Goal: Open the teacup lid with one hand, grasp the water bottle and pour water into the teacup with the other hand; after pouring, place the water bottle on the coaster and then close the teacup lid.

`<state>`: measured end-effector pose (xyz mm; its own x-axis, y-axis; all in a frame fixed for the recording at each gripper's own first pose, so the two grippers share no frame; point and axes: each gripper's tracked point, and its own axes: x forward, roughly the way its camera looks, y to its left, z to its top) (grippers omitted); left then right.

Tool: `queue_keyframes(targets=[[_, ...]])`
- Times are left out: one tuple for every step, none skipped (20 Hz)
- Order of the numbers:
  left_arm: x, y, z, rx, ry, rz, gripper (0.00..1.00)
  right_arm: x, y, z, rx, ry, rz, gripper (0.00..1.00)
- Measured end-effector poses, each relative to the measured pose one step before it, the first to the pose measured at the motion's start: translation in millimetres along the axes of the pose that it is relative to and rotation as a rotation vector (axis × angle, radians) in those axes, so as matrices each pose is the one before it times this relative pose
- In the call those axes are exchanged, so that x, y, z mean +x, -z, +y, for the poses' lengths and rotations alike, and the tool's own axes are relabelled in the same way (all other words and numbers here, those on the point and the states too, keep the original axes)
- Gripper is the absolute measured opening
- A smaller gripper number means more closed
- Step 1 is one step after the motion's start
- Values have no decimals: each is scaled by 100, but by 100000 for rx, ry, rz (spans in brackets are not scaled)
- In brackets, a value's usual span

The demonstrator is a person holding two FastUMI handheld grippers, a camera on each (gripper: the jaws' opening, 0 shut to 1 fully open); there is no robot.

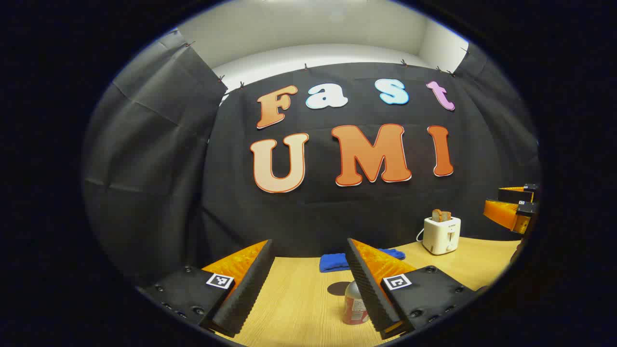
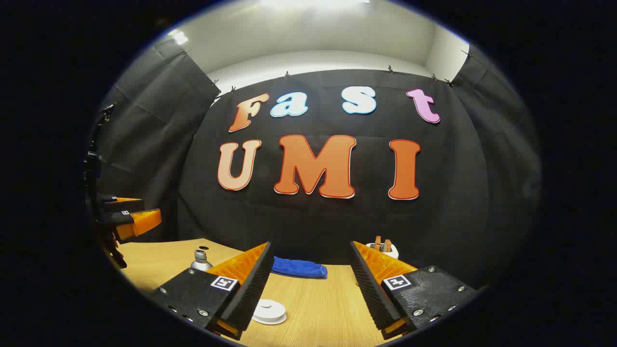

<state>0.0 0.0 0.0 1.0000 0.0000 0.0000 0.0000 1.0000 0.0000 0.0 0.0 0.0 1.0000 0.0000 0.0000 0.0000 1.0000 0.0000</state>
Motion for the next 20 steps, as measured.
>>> queue_keyframes(targets=[[177, 100, -131, -530, 55, 449, 97, 143, -70, 151, -142, -430, -83, 94], [150, 159, -229, -423, 143, 112, 97, 183, -28, 169, -77, -467, -246, 94], [213, 29, 33, -496, -271, 272, 97, 150, -67, 174, -129, -518, 26, 94], [15, 164, -75, -295, 18, -9, 97, 178, 116, 245, 37, -656, 74, 94], [121, -33, -106, -54, 134, 117, 97, 52, -9, 213, -58, -814, -69, 94], [-4, 217, -128, 76, 346, 327, 97, 97, 87, 189, -168, -528, 179, 94], [79, 67, 24, -154, -93, 173, 97, 44, 61, 119, -250, -703, 84, 94], [123, -92, -46, -185, 57, -73, 96, 82, 65, 50, -172, -169, 166, 94], [84, -163, -47, -30, -229, -142, 96, 33, 84, 41, -21, -301, 127, 94], [45, 26, -108, 147, -32, 3, 96, 19, -25, 30, 49, -181, -43, 94], [-95, -132, -34, 72, -42, -223, 96, 83, 5, 29, 140, -290, -100, 94], [124, -134, -172, 61, 216, -14, 97, 13, 107, 290, -46, -688, 2, 94], [91, -25, -71, -260, -53, 21, 97, 29, 96, -84, 61, 2, 151, 94], [-168, 201, -23, -185, 182, 248, 97, 71, 84, 82, 144, -411, 109, 94], [63, 101, -35, -249, -92, 238, 97, 22, 54, 187, 184, -295, 230, 94], [31, 66, -94, -187, 126, 256, 97, 26, 166, 132, 100, -561, 357, 94], [-14, -31, 52, -239, -293, 201, 97, 26, 87, 68, -120, -506, 252, 94], [-14, 108, -3, -215, -10, 78, 97, 146, 161, 11, -221, -144, 253, 92], [48, 17, -102, -127, 260, 81, 96, -38, -19, -58, -88, -221, -101, 94], [-55, 144, -39, -92, 15, 298, 96, 31, 94, -17, 261, 52, 106, 94]])
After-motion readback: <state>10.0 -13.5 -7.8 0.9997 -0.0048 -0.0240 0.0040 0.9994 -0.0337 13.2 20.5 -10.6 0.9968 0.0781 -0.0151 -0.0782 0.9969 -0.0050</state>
